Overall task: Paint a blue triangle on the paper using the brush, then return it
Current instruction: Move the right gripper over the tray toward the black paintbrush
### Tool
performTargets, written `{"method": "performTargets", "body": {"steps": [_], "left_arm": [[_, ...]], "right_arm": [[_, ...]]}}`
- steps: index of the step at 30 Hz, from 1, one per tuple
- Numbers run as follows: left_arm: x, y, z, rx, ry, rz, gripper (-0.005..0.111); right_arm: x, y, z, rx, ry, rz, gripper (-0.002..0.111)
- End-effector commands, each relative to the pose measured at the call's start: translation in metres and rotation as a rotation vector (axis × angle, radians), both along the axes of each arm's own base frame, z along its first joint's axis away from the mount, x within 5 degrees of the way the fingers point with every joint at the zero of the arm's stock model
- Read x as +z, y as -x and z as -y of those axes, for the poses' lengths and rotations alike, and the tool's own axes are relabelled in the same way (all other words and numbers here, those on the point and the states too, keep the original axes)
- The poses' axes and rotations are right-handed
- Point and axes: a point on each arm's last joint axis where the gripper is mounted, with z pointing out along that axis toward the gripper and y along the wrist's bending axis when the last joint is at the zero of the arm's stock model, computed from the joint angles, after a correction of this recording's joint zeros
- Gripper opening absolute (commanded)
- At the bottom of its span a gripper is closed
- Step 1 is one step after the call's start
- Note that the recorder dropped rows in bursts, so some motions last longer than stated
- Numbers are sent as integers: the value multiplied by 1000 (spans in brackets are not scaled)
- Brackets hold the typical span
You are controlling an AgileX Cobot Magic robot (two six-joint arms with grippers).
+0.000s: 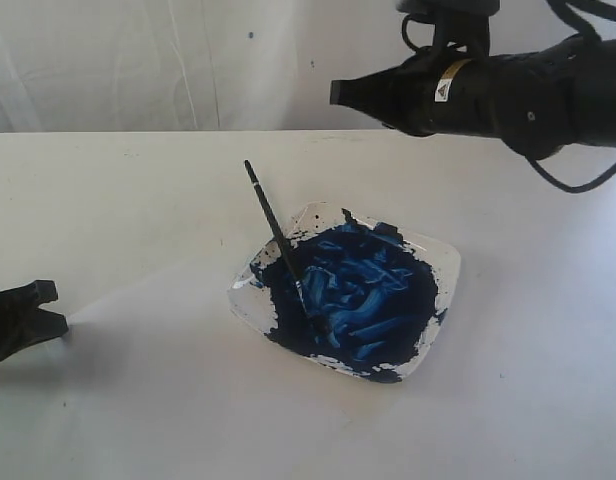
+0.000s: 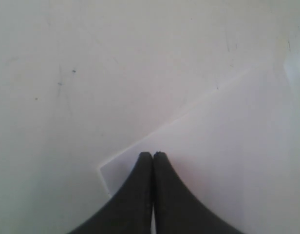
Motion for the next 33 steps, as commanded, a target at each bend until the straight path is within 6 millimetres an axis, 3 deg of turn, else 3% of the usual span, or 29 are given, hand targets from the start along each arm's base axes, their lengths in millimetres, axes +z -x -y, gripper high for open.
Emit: {"method": "performTargets", "body": {"steps": [1, 15, 21, 28, 33], "left_arm": [[-9, 3, -7, 30, -92, -65, 0], [-9, 3, -7, 30, -92, -65, 0], [-9, 3, -7, 30, -92, -65, 0], [-9, 3, -7, 30, -92, -65, 0], [-9, 3, -7, 30, -92, -65, 0]], "right_arm": [[-7, -14, 0, -52, -73, -36, 0], [-60, -66, -34, -73, -143, -100, 0], [-74, -66, -67, 24, -80, -73, 0], [-89, -58, -112, 169, -138, 36, 1], [-108, -59, -125, 192, -127, 26, 22]]}}
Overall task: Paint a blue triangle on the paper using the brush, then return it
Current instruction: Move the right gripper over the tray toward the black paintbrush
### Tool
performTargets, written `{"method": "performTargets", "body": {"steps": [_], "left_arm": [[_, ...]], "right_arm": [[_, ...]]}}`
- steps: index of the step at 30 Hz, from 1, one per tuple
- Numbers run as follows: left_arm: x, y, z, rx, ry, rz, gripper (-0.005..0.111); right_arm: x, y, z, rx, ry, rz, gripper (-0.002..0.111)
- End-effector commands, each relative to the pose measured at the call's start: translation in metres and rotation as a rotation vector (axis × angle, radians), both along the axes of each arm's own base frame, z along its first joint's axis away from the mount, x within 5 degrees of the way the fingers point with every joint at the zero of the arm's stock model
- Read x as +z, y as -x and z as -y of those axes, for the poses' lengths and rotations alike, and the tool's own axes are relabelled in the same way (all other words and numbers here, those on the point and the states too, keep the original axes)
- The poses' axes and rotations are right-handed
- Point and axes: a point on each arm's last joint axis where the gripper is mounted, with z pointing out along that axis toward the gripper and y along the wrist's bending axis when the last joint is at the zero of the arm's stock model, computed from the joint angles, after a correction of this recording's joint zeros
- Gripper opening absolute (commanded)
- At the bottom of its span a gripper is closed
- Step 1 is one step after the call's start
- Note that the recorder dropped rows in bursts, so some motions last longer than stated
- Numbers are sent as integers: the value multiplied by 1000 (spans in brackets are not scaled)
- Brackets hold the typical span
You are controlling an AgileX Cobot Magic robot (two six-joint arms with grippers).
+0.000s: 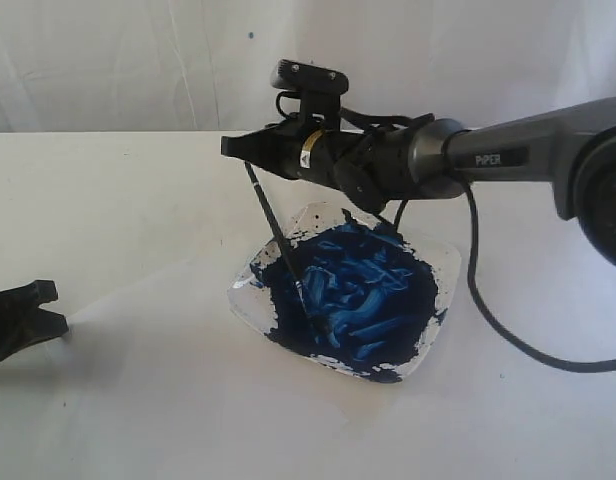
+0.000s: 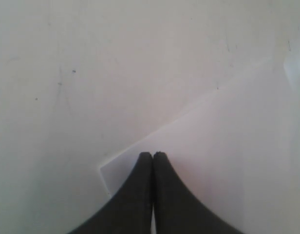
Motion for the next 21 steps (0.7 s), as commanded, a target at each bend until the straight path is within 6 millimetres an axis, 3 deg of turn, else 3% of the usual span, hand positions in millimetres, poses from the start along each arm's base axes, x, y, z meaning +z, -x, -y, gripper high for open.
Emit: {"method": "performTargets", "body": {"steps": [1, 4, 7, 12, 16, 21], "left_arm": [[-9, 3, -7, 30, -92, -65, 0], [-9, 3, -7, 30, -92, -65, 0], [-9, 3, -7, 30, -92, -65, 0], [-9, 3, -7, 30, -92, -65, 0], [-9, 3, -7, 30, -92, -65, 0], [-9, 3, -7, 30, -92, -65, 0]], "right_arm": [[-13, -2, -7, 24, 13, 14, 30], [-28, -2, -7, 23, 36, -12, 61], [-41, -3, -7, 19, 60, -38, 85], [-55, -9, -11, 15, 85, -56, 81], [-53, -17, -19, 44, 149, 11, 80], [-51, -30, -22, 4, 257, -44, 80]]}}
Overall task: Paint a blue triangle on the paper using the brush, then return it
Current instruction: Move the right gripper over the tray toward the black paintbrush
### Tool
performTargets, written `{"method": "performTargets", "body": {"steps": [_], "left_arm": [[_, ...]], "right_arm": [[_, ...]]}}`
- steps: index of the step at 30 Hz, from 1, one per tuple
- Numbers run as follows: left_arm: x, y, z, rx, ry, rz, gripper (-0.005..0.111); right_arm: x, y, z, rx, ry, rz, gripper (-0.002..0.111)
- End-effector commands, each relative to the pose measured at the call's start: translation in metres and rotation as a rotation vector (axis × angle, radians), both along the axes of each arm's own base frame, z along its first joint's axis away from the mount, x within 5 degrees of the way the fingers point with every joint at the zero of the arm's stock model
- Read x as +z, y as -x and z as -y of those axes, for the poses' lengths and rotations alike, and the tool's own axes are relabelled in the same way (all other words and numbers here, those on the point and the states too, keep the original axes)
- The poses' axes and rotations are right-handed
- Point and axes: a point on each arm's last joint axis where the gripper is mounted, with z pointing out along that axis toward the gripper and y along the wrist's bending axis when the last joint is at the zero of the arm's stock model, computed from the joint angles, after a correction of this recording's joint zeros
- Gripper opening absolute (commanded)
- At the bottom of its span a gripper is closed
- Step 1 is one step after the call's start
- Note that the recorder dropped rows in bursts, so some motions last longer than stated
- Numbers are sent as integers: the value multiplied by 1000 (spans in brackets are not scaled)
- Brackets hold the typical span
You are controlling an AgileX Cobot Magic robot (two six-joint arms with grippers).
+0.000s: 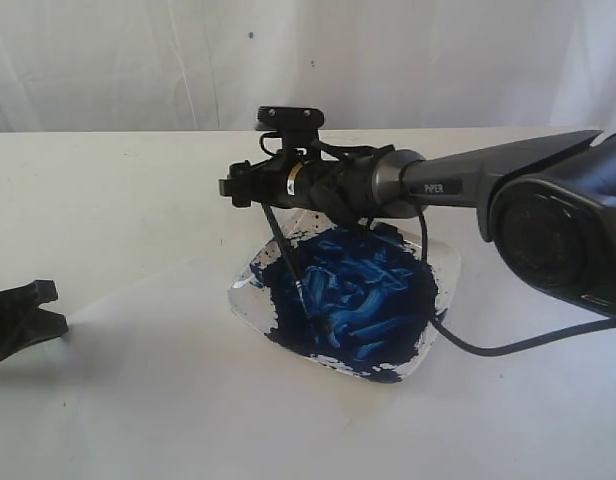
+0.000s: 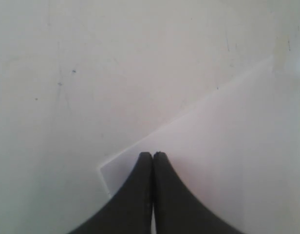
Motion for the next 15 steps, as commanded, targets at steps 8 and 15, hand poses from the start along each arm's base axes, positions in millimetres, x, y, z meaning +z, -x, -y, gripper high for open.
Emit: {"method": "performTargets", "body": {"steps": [8, 15], "left_arm": [[-9, 3, -7, 30, -92, -65, 0], [-9, 3, -7, 30, -92, -65, 0]], "right_arm": [[13, -21, -7, -53, 160, -41, 72], [25, -24, -13, -67, 159, -45, 71]]}}
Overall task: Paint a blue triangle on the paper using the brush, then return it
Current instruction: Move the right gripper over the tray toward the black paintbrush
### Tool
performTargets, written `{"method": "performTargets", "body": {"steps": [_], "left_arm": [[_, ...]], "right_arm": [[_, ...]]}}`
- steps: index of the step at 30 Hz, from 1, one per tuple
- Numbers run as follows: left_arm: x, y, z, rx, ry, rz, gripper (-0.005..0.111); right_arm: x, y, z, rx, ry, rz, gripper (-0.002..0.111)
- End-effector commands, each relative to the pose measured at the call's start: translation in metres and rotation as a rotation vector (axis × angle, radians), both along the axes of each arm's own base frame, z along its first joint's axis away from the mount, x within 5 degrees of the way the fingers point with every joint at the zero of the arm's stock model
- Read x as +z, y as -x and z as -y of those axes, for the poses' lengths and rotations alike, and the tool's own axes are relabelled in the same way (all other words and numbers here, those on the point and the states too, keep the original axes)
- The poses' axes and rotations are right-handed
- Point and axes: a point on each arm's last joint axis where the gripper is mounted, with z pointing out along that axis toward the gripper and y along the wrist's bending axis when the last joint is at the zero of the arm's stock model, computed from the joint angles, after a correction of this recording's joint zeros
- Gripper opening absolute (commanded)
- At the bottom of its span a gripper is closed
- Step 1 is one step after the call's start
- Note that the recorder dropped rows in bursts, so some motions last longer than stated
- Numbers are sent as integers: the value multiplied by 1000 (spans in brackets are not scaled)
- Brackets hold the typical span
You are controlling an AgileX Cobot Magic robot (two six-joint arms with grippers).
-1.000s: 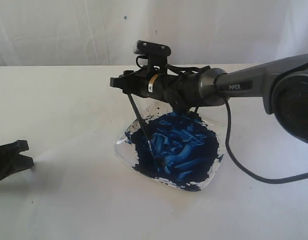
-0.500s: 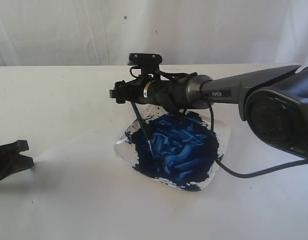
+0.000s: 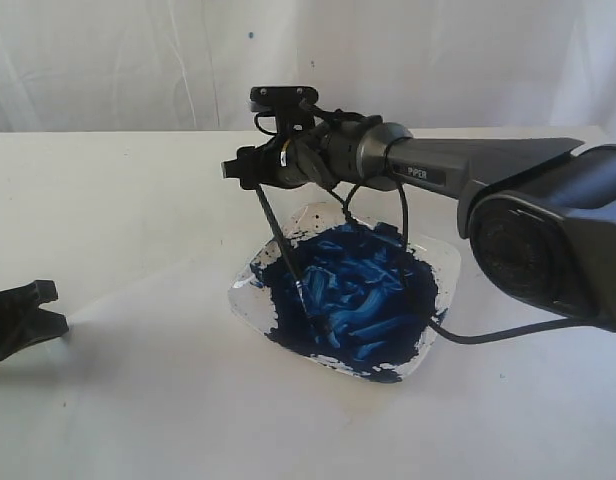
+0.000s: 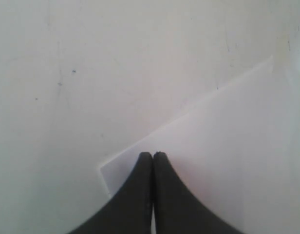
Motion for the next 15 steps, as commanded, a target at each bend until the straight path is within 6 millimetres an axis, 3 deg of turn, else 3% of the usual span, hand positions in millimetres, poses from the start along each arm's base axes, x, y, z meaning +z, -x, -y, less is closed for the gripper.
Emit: {"method": "performTargets", "body": {"steps": [1, 15], "left_arm": [[-9, 3, -7, 30, -92, -65, 0], [-9, 3, -7, 30, -92, -65, 0]], "right_arm": [[8, 1, -7, 12, -9, 16, 71], [4, -1, -19, 74, 91, -52, 67]]}}
